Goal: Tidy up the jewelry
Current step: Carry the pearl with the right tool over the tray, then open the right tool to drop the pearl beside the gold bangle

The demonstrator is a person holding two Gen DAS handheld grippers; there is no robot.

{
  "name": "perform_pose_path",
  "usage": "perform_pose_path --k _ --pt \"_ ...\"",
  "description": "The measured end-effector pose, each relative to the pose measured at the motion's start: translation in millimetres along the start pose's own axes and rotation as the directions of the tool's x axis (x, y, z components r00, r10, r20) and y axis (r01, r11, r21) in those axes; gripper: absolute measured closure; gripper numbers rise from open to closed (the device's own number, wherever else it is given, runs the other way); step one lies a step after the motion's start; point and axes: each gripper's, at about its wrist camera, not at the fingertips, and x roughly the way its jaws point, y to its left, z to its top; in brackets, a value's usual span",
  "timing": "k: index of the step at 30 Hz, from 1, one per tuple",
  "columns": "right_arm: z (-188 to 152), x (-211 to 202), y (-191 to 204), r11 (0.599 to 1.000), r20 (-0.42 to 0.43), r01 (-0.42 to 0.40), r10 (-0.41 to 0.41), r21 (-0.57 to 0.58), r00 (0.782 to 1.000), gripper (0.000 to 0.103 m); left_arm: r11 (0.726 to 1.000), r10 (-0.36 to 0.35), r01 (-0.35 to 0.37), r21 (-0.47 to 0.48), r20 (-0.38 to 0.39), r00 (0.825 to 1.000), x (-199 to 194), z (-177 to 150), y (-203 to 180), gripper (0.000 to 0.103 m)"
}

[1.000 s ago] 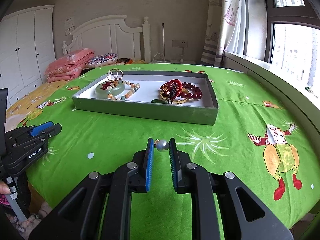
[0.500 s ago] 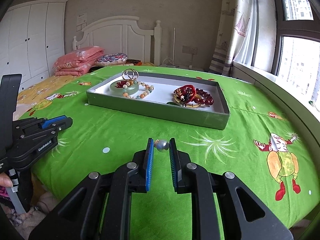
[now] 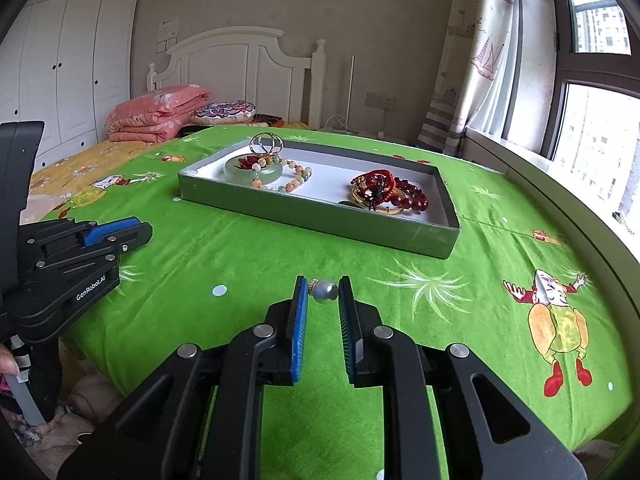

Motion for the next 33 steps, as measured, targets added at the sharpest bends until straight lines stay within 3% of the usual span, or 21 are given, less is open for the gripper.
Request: perform_pose_path --k 14,22,33 --pt "18 6 -8 1.0 -0.012 0.015 -0.015 0.022 1.0 0.087 0.998 -0.034 0.034 0.055 0.002 0.999 1 18 -27 0.09" --pt "40 19 -15 0.999 -0.047 0.017 -0.016 0.028 0.999 0.087 0.997 -0.075 0.076 0.014 -0.046 0.996 19 52 -27 0.09" --pt "80 53 -35 0.997 -0.095 0.023 -0.016 0.073 0.995 0.087 0.997 -0.069 0.071 0.024 -0.057 0.996 46 109 -38 0.09"
